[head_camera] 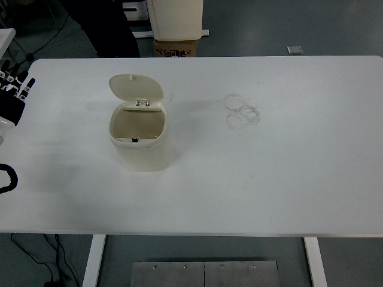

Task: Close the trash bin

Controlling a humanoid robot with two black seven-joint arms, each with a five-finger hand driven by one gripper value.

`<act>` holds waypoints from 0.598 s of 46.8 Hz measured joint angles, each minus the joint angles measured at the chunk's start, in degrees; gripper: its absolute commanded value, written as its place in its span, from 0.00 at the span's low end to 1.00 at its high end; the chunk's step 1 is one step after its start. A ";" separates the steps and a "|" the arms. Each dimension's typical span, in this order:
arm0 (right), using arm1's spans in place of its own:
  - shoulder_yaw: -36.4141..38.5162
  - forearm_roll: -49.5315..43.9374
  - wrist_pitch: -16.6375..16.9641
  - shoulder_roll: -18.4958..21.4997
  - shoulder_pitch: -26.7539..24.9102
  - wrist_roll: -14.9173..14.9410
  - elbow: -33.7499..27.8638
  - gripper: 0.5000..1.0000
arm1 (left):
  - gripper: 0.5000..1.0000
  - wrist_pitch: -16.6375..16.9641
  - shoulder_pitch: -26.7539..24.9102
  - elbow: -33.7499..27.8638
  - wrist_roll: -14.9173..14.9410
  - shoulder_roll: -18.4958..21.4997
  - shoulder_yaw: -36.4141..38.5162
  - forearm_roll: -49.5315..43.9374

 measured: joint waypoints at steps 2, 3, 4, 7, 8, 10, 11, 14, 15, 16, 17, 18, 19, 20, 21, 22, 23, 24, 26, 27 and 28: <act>0.00 0.00 0.00 0.00 0.00 0.00 0.00 0.98 | 1.00 0.01 0.00 -0.01 0.00 0.01 0.03 0.01; 0.00 0.00 0.00 0.00 0.00 0.00 0.00 0.98 | 1.00 0.02 0.00 -0.01 0.00 0.01 0.04 0.13; 0.00 0.00 0.00 0.00 0.00 0.00 0.00 0.98 | 1.00 0.02 -0.01 -0.02 0.00 0.01 0.10 0.26; 0.00 0.00 0.00 0.00 0.00 0.00 0.00 0.98 | 1.00 0.09 -0.01 -0.04 0.00 0.05 0.15 0.35; 0.00 0.00 0.00 0.00 0.00 0.00 0.00 0.98 | 1.00 0.11 -0.01 -0.04 0.02 0.08 0.15 0.35; 0.00 0.00 0.00 0.00 0.00 0.00 0.00 0.98 | 1.00 0.11 -0.01 -0.04 0.04 0.10 0.15 0.35; 0.00 0.00 0.00 0.00 0.00 -0.01 0.00 0.98 | 1.00 0.06 -0.01 -0.04 0.06 0.10 0.16 0.35; 0.00 0.00 0.00 0.00 0.00 -0.03 0.00 0.98 | 1.00 0.00 -0.01 -0.04 0.07 0.10 0.16 0.36; 0.00 0.00 0.00 0.00 0.00 -0.03 0.00 0.98 | 1.00 0.00 -0.01 -0.05 0.07 0.10 0.16 0.36; 0.00 0.00 0.00 0.00 0.00 -0.03 0.00 0.98 | 1.00 0.00 -0.01 -0.05 0.08 0.10 0.16 0.35; 0.00 0.00 0.00 0.00 0.00 -0.03 0.00 0.98 | 1.00 0.00 -0.01 -0.05 0.08 0.10 0.16 0.36; 0.00 0.00 0.00 0.00 0.00 -0.03 0.00 0.98 | 1.00 -0.01 -0.01 -0.05 0.08 0.10 0.16 0.36; 0.00 0.00 0.00 0.00 0.00 -0.03 0.00 0.98 | 1.00 -0.01 -0.02 -0.05 0.08 0.10 0.15 0.36; 0.00 0.00 0.00 0.00 0.00 -0.03 0.00 0.98 | 1.00 -0.01 -0.02 -0.05 0.08 0.10 0.15 0.36; 0.00 0.00 0.00 0.00 0.00 -0.02 0.00 0.98 | 1.00 -0.01 -0.01 -0.05 0.08 0.10 0.13 0.36; 0.00 0.00 0.00 0.00 0.00 -0.02 0.00 0.98 | 1.00 -0.03 -0.01 -0.05 0.08 0.10 0.11 0.36; 0.00 0.00 0.00 0.00 0.00 -0.02 0.00 0.98 | 1.00 -0.03 -0.01 -0.05 0.08 0.10 0.10 0.36; 0.00 0.00 0.00 0.00 0.00 -0.01 0.00 0.98 | 1.00 -0.04 -0.02 -0.05 0.08 0.10 0.09 0.36; 0.00 0.00 0.00 0.00 0.00 -0.01 0.00 0.98 | 1.00 -0.10 -0.01 -0.05 0.08 0.10 0.08 0.36; 0.00 0.00 0.00 0.00 0.00 -0.01 0.00 0.98 | 1.00 -0.11 -0.01 -0.05 0.08 0.10 0.08 0.36; 0.00 0.00 0.00 0.00 0.00 -0.01 0.00 0.98 | 1.00 -0.12 -0.02 -0.05 0.08 0.10 0.08 0.36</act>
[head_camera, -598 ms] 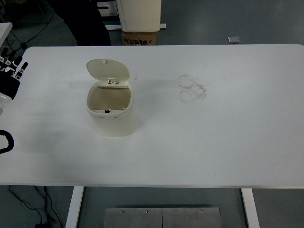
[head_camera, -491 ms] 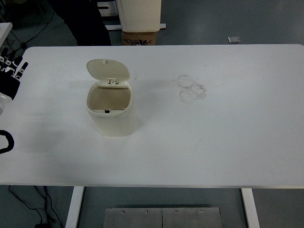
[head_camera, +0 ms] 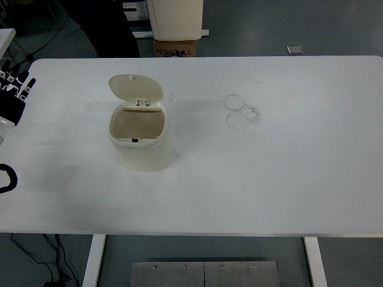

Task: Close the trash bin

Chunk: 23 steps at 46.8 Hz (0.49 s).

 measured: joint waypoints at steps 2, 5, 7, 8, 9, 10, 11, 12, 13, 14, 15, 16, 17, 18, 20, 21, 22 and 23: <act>0.00 0.00 0.00 0.00 0.00 0.00 0.00 0.98 | 1.00 0.00 -0.07 0.00 0.00 0.04 0.00 0.00; 0.00 0.00 0.00 0.00 0.00 0.00 0.00 0.98 | 1.00 -0.01 -0.12 0.00 0.00 0.07 -0.01 0.00; 0.00 0.00 0.00 0.00 0.00 0.00 0.00 0.98 | 1.00 -0.01 -0.16 0.00 0.00 0.07 -0.01 0.00; 0.00 0.00 0.00 0.00 0.00 0.00 0.00 0.98 | 1.00 -0.01 -0.17 0.00 0.00 0.07 -0.01 0.00; 0.00 0.00 0.00 0.00 0.00 0.00 0.00 0.98 | 1.00 -0.01 -0.18 0.00 0.00 0.06 -0.02 0.00; 0.00 0.00 0.00 0.00 0.00 0.00 0.00 0.98 | 1.00 -0.01 -0.21 0.00 0.00 0.06 -0.05 0.00; 0.00 0.00 0.00 0.00 0.00 0.00 0.00 0.98 | 1.00 -0.01 -0.24 0.00 0.00 0.05 -0.05 0.00; 0.00 0.00 0.00 0.00 0.00 0.00 0.00 0.98 | 1.00 -0.01 -0.27 0.00 0.00 0.04 -0.05 0.00; 0.00 0.00 0.00 0.00 0.00 -0.01 0.00 0.98 | 1.00 -0.01 -0.27 -0.01 0.00 0.03 -0.05 0.00; 0.00 0.00 0.00 0.00 0.00 -0.02 0.00 0.98 | 1.00 -0.01 -0.27 -0.03 0.00 0.02 -0.05 0.00; 0.00 0.00 0.00 0.00 0.00 -0.03 0.00 0.98 | 1.00 -0.01 -0.27 -0.03 0.00 0.01 -0.05 0.00; 0.00 0.00 0.00 0.00 0.00 -0.04 0.00 0.98 | 1.00 -0.01 -0.26 -0.03 0.00 0.00 -0.05 0.00; 0.00 0.00 0.00 0.00 0.00 -0.04 0.00 0.98 | 1.00 -0.01 -0.26 -0.03 0.00 0.00 -0.04 0.00; 0.00 0.00 0.00 0.00 0.00 -0.04 0.00 0.98 | 1.00 -0.01 -0.26 -0.03 0.00 0.00 -0.04 0.00; 0.00 0.00 0.00 0.00 0.00 -0.04 0.00 0.98 | 1.00 -0.01 -0.22 -0.03 0.00 0.00 -0.03 0.00; 0.00 0.00 0.00 0.00 0.00 -0.04 0.00 0.98 | 1.00 -0.01 -0.21 -0.03 0.00 0.00 -0.02 0.00; 0.00 0.00 0.00 0.00 0.00 -0.04 0.00 0.98 | 1.00 -0.01 -0.20 -0.04 0.00 0.00 -0.02 0.00; 0.00 0.00 0.00 0.00 0.00 -0.04 0.00 0.98 | 1.00 0.01 -0.19 -0.04 0.00 0.00 -0.02 0.00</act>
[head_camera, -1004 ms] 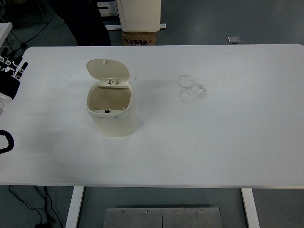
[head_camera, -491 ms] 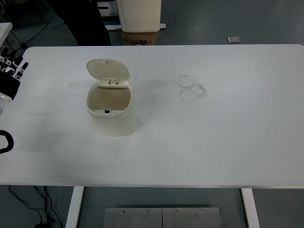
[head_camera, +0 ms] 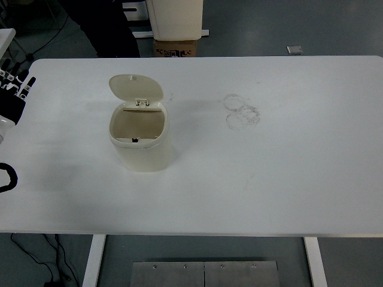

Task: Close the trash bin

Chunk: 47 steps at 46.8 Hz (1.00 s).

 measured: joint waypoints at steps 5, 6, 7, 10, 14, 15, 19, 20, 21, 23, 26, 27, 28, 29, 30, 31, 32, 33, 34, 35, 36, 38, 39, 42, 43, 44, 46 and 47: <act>0.00 0.00 0.00 0.00 0.00 0.02 0.00 0.98 | 1.00 0.06 0.01 -0.04 0.00 0.11 0.01 0.00; 0.00 0.00 0.00 0.00 0.00 0.02 0.00 0.98 | 1.00 0.06 0.01 -0.04 0.00 0.13 0.01 0.00; 0.00 0.00 0.00 0.00 0.00 0.02 0.00 0.98 | 1.00 0.06 0.01 -0.04 0.00 0.15 0.01 0.00; 0.00 0.00 0.00 0.00 0.00 0.02 0.00 0.98 | 1.00 0.08 0.01 -0.04 0.00 0.16 0.01 0.00; 0.00 0.00 0.00 0.00 0.00 0.03 0.00 0.98 | 1.00 0.21 -0.22 -0.05 0.00 0.16 0.01 0.00; 0.00 0.00 0.00 0.00 0.00 0.03 0.00 0.98 | 1.00 0.23 -0.37 -0.05 0.00 0.16 0.01 0.00; 0.00 0.00 0.00 0.00 0.00 0.03 0.00 0.98 | 1.00 0.30 -0.50 -0.05 0.00 0.13 0.09 -0.01; 0.00 0.00 0.00 0.00 0.00 0.03 0.00 0.98 | 1.00 0.32 -0.53 -0.05 0.00 0.12 0.09 -0.01; 0.00 0.00 0.00 0.00 0.00 0.03 0.00 0.98 | 1.00 0.33 -0.57 -0.05 0.00 0.10 0.09 -0.04; 0.00 0.00 0.00 0.00 0.00 0.03 0.00 0.98 | 1.00 0.33 -0.59 -0.05 0.00 0.02 0.10 -0.06; 0.00 0.00 0.00 0.00 0.00 0.03 0.00 0.98 | 1.00 0.39 -0.73 -0.05 0.00 0.00 0.17 -0.13; 0.00 0.00 0.00 0.00 0.00 0.03 0.00 0.98 | 1.00 0.40 -0.80 -0.05 0.00 -0.04 0.18 -0.15; 0.00 0.00 0.00 0.00 0.00 0.03 0.00 0.98 | 1.00 0.41 -0.90 -0.05 0.00 -0.07 0.18 -0.16; 0.00 0.00 0.00 0.00 0.00 0.03 0.00 0.98 | 1.00 0.42 -1.01 -0.05 0.00 -0.09 0.19 -0.16; 0.00 0.00 0.00 0.00 0.00 0.03 0.00 0.98 | 1.00 0.42 -1.16 -0.05 0.00 -0.09 0.19 -0.17; 0.00 0.00 0.00 0.00 0.00 0.03 0.00 0.98 | 1.00 0.42 -1.37 -0.05 0.00 -0.10 0.23 -0.17; 0.00 0.00 0.00 0.00 0.00 0.03 0.00 0.98 | 1.00 0.42 -1.61 -0.05 0.00 -0.13 0.25 -0.18; 0.00 0.00 0.00 0.00 0.00 0.04 0.00 0.98 | 1.00 0.42 -1.71 -0.05 0.00 -0.14 0.26 -0.18; 0.00 0.00 0.00 0.00 0.00 0.03 0.00 0.98 | 1.00 0.42 -1.77 -0.05 0.00 -0.14 0.27 -0.18; 0.00 0.00 0.00 0.00 0.00 0.03 0.00 0.98 | 1.00 0.42 -1.82 -0.05 0.00 -0.13 0.27 -0.18; 0.00 0.00 0.00 0.00 0.00 0.03 0.00 0.98 | 1.00 0.42 -1.87 -0.05 0.00 -0.13 0.27 -0.18; 0.00 0.00 0.00 0.00 0.00 0.03 0.00 0.98 | 1.00 0.42 -1.97 -0.05 0.00 -0.08 0.28 -0.18; 0.00 0.00 0.00 0.00 0.00 0.03 0.00 0.98 | 1.00 0.42 -1.99 -0.05 0.00 -0.05 0.27 -0.18; 0.00 0.00 0.00 0.00 0.00 0.03 0.00 0.98 | 1.00 0.40 -2.00 -0.05 0.00 -0.03 0.28 -0.18; 0.00 0.00 0.00 0.00 0.00 0.03 0.00 0.98 | 1.00 0.39 -2.04 -0.05 0.00 -0.02 0.28 -0.18; 0.00 0.00 0.00 0.00 0.00 0.03 0.00 0.98 | 1.00 0.39 -2.06 -0.05 0.00 -0.01 0.28 -0.17; 0.00 0.00 0.00 0.00 0.00 0.03 0.00 0.98 | 1.00 0.39 -2.06 -0.05 0.00 0.00 0.28 -0.12; 0.00 0.00 0.00 0.00 0.00 0.03 0.00 0.98 | 1.00 0.39 -2.06 -0.05 0.00 0.00 0.28 -0.11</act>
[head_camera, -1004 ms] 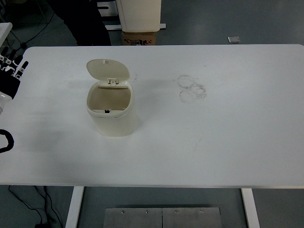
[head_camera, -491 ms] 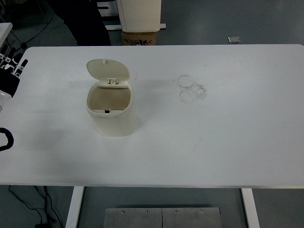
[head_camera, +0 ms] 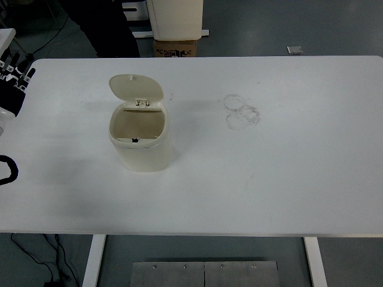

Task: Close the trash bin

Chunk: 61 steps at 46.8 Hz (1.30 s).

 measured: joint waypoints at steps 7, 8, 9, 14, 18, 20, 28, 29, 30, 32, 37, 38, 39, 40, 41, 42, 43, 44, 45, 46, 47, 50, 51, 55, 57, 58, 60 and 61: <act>0.00 0.01 0.00 0.00 0.00 0.00 0.00 0.98 | 1.00 0.02 0.11 -0.12 0.05 0.00 0.00 0.02; 0.00 0.01 0.00 0.00 0.00 0.00 0.00 0.98 | 1.00 0.02 0.11 -0.19 0.05 0.01 0.00 0.02; 0.00 0.01 0.00 0.00 0.00 0.00 0.00 0.98 | 1.00 0.02 0.12 -0.28 0.05 0.04 0.00 0.02; 0.00 0.00 0.00 0.00 0.00 0.00 0.00 0.98 | 1.00 -0.03 0.17 -0.43 0.04 0.30 0.01 0.02; 0.00 0.01 0.00 0.00 0.00 0.00 0.00 0.98 | 1.00 -0.04 -0.30 -0.49 0.01 0.50 0.09 0.02; 0.00 0.01 0.00 0.00 0.00 0.00 0.00 0.98 | 1.00 -0.05 -0.87 -0.49 0.01 0.54 0.14 0.02; 0.00 0.00 0.00 0.00 0.00 -0.01 0.00 0.98 | 1.00 -0.03 -2.51 -0.52 0.07 0.87 0.60 0.02; 0.00 0.00 0.00 0.00 0.00 -0.01 0.00 0.98 | 1.00 -0.01 -2.77 -0.53 0.08 0.87 0.81 0.02; 0.00 0.00 0.00 0.00 0.00 -0.01 0.00 0.98 | 1.00 0.00 -2.95 -0.59 0.10 0.87 1.02 0.02; 0.00 0.00 0.00 0.00 0.00 0.01 0.00 0.98 | 1.00 0.02 -3.18 -1.30 0.16 0.90 1.64 0.01; 0.00 -0.01 0.00 0.00 0.00 0.01 0.00 0.98 | 1.00 0.35 -3.29 -4.74 0.17 1.11 3.30 0.02; 0.00 -0.01 0.00 0.00 0.00 0.02 0.00 0.98 | 1.00 0.45 -3.29 -5.23 0.17 1.14 3.46 0.02; 0.00 -0.01 0.00 0.00 0.00 0.02 0.00 0.98 | 1.00 0.64 -3.28 -5.66 0.17 1.17 3.58 0.02; 0.00 -0.01 0.00 0.00 0.00 0.02 0.00 0.98 | 1.00 0.97 -3.28 -6.08 0.17 1.20 3.71 0.01; 0.00 -0.01 0.00 0.00 0.00 0.02 0.00 0.98 | 1.00 1.20 -3.28 -6.28 0.17 1.22 3.79 0.01; 0.00 -0.01 0.00 0.00 0.00 0.02 0.00 0.98 | 1.00 1.41 -3.28 -6.40 0.17 1.23 3.83 0.00; 0.00 -0.01 0.00 0.00 0.00 0.02 0.00 0.98 | 1.00 1.65 -3.27 -6.46 0.16 1.23 3.87 -0.01; 0.00 -0.01 0.00 0.00 0.00 0.02 0.00 0.98 | 1.00 1.77 -3.25 -6.48 0.15 1.24 3.93 -0.03; 0.00 -0.01 0.00 0.00 0.00 0.02 0.00 0.98 | 1.00 1.83 -3.23 -6.49 0.14 1.29 3.99 -0.03; 0.00 -0.01 0.00 0.00 0.00 0.02 0.00 0.98 | 1.00 1.86 -3.22 -6.49 0.13 1.32 4.05 -0.03; 0.00 -0.01 0.00 0.00 0.00 0.02 0.00 0.98 | 1.00 1.87 -3.22 -6.52 0.12 1.52 4.16 -0.04; 0.00 -0.01 0.00 0.00 0.00 0.02 0.00 0.98 | 1.00 1.89 -3.22 -6.62 0.12 2.52 4.35 -0.04; 0.00 -0.01 0.00 0.00 0.00 0.01 0.00 0.98 | 1.00 1.89 -3.22 -6.67 0.12 2.99 4.44 -0.04; 0.00 0.00 0.00 0.00 0.00 -0.01 0.00 0.98 | 1.00 1.89 -3.30 -7.52 0.14 4.37 4.78 0.00; 0.00 0.00 0.00 0.00 0.00 -0.01 0.00 0.98 | 1.00 1.89 -3.41 -8.08 0.21 4.92 4.98 0.02; 0.00 0.00 0.00 0.00 0.00 0.00 0.00 0.98 | 1.00 1.89 -3.51 -8.37 0.24 5.29 5.47 0.02; 0.00 0.00 0.00 0.00 0.00 0.00 0.00 0.98 | 1.00 1.88 -3.60 -8.72 0.27 5.77 6.53 0.09; 0.00 0.00 0.00 0.00 0.00 0.00 0.00 0.98 | 1.00 1.87 -3.71 -8.84 0.28 5.96 7.29 0.14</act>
